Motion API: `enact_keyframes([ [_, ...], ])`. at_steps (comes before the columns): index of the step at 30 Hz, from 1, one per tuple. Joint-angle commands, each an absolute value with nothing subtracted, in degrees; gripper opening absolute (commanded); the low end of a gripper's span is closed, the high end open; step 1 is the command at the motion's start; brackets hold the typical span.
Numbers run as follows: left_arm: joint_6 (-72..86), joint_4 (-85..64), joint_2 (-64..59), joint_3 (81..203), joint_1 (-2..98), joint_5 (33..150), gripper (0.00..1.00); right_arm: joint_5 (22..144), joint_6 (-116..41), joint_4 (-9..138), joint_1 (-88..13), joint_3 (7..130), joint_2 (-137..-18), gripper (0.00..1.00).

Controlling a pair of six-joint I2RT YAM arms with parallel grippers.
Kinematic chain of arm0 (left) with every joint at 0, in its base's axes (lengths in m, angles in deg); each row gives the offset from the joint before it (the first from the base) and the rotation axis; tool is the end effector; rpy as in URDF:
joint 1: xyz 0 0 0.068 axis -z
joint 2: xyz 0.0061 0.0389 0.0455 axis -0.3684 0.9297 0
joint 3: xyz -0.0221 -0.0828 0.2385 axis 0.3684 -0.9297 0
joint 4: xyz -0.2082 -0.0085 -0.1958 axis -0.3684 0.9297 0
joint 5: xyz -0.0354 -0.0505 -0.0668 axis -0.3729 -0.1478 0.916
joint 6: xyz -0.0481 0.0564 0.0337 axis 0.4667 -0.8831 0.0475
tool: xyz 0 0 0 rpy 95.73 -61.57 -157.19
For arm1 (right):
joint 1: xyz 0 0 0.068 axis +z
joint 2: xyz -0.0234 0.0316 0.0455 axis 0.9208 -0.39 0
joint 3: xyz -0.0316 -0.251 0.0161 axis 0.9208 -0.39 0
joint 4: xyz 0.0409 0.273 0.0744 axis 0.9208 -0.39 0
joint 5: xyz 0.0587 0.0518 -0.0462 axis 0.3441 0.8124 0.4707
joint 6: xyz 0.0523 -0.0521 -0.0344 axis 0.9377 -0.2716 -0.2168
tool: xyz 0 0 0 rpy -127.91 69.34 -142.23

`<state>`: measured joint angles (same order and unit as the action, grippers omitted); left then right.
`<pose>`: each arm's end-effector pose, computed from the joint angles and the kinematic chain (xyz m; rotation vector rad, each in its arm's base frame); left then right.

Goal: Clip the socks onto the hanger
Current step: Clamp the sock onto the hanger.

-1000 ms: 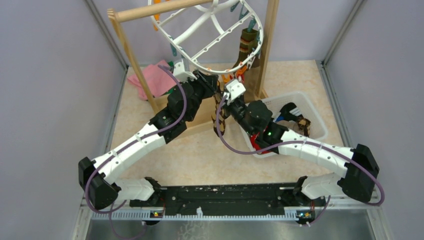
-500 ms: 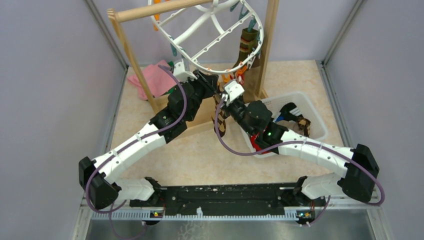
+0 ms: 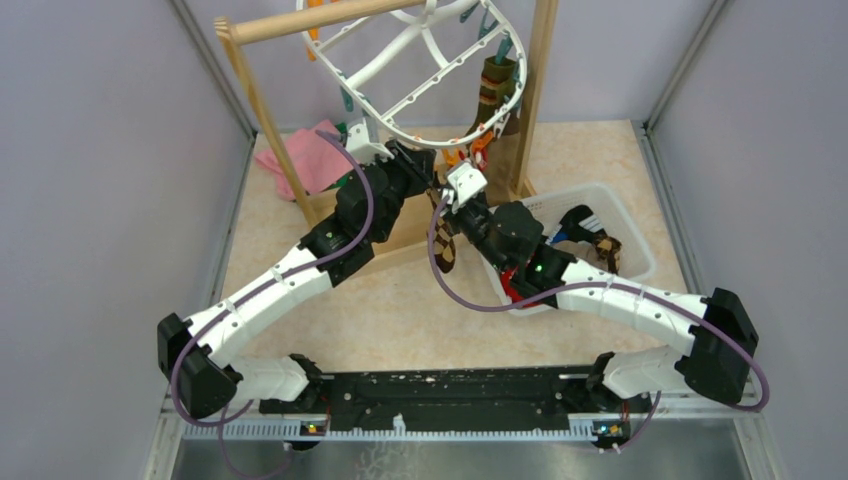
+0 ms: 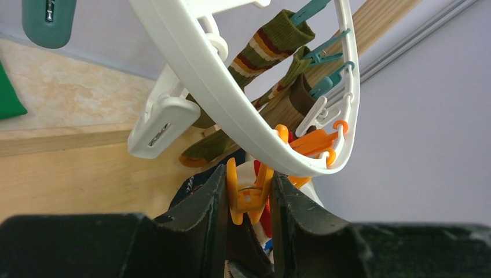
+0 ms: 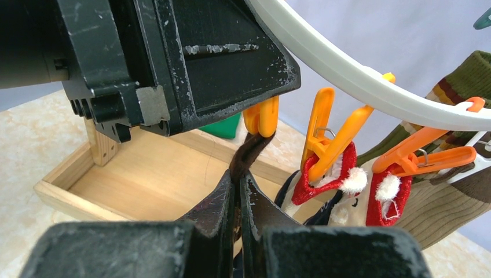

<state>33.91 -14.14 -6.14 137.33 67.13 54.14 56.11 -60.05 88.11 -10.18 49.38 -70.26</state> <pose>0.2725 -0.2286 0.3885 -0.3180 1.5713 -0.7645 0.2216 0.2961 0.3353 -0.6398 1.3482 0.3312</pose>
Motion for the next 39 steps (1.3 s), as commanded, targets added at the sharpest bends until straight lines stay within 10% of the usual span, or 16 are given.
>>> enact_keyframes([
  [1, 35.25, -15.72, -6.38, 139.17, 67.08, 52.17, 0.00, 55.35, -61.04, 89.14, -9.38, 48.82, -68.44, 0.00],
  [39, 37.52, -10.44, -5.78, 140.52, 67.06, 50.32, 0.00, 47.74, -73.70, 95.51, -6.97, 48.45, -71.02, 0.00],
])
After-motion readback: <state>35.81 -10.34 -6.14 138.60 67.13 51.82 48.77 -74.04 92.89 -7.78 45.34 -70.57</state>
